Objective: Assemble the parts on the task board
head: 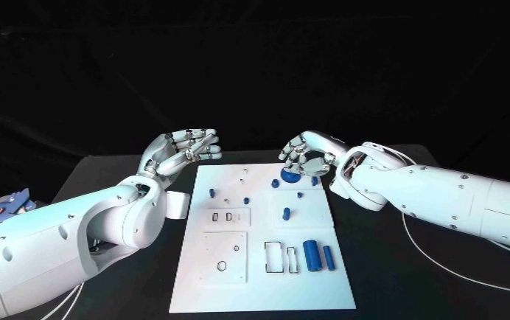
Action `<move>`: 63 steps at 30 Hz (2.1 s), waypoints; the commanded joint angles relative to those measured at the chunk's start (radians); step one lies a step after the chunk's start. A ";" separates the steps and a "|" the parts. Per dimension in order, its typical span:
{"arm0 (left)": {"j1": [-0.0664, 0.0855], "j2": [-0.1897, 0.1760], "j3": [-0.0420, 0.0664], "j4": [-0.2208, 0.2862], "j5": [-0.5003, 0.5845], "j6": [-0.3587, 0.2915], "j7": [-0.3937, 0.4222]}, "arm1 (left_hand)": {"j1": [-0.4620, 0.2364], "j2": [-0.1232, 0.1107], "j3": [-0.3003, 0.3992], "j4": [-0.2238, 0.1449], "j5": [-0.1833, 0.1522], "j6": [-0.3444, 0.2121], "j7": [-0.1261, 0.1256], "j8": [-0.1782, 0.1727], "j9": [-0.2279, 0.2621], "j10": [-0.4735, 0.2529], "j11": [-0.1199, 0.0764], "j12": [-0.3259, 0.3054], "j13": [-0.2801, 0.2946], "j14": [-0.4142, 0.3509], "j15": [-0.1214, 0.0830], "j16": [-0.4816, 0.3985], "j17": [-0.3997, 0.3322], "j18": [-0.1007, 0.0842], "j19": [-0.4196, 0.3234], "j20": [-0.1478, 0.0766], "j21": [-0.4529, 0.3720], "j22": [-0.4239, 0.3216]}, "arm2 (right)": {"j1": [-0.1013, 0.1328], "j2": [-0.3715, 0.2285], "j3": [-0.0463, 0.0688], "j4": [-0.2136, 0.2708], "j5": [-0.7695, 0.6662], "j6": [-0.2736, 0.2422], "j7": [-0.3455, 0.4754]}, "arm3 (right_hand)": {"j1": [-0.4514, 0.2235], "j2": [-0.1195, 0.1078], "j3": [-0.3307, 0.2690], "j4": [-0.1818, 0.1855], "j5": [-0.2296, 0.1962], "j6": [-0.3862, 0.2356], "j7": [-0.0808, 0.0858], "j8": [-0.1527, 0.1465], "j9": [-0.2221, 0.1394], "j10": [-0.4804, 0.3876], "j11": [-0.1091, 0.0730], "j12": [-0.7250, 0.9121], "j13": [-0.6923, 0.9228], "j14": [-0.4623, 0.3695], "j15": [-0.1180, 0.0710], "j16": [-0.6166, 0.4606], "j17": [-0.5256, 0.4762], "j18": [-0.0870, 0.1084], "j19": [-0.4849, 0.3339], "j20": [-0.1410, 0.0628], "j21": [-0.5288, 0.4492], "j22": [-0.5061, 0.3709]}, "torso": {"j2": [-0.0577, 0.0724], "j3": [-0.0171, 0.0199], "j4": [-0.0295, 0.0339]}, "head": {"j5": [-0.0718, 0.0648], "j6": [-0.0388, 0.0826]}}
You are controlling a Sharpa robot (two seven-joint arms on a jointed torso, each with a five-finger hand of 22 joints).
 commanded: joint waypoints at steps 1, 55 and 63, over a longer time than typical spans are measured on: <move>0.001 -0.007 0.001 0.018 -0.004 0.035 -0.006 | -0.009 0.000 0.006 -0.003 -0.006 0.006 0.032 -0.001 0.000 0.006 -0.001 -0.006 0.001 0.009 0.001 0.006 0.003 0.010 0.009 -0.002 0.009 0.004 | 0.005 0.009 0.001 0.000 -0.218 0.058 -0.108 | -0.003 -0.013 0.007 0.010 -0.006 -0.004 -0.004 -0.012 0.011 -0.004 -0.001 -0.008 0.009 0.017 -0.005 0.091 0.069 0.011 0.021 -0.008 0.051 0.035 | 0.025 0.0044 0.0042 | -0.006 0.005; 0.001 -0.023 0.002 0.049 0.007 0.053 -0.022 | -0.019 -0.003 0.015 -0.014 -0.006 0.005 0.034 -0.005 -0.001 0.005 0.000 -0.015 0.000 0.006 0.000 0.009 0.010 0.008 0.025 -0.010 0.038 0.018 | 0.017 0.074 0.002 -0.001 -0.444 0.094 -0.239 | -0.011 0.000 0.075 0.107 -0.040 0.026 -0.031 0.009 0.115 -0.078 -0.018 0.127 0.070 0.164 -0.016 0.788 0.742 -0.061 0.310 -0.019 0.522 0.614 | 0.101 0.0217 0.0261 | -0.019 0.013; 0.001 -0.024 0.002 0.047 0.007 0.054 -0.028 | -0.020 -0.004 0.017 -0.016 -0.006 0.002 0.036 -0.008 -0.001 0.001 0.002 -0.017 -0.001 0.002 0.001 0.007 0.011 0.007 0.024 -0.010 0.042 0.019 | 0.017 0.073 0.003 0.006 -0.444 0.033 -0.253 | 0.007 0.025 0.102 0.113 -0.088 0.047 -0.045 0.039 0.149 -0.062 -0.030 0.147 0.085 0.164 -0.026 0.800 0.750 -0.065 0.317 -0.027 0.539 0.643 | 0.103 0.0229 0.0242 | -0.016 0.016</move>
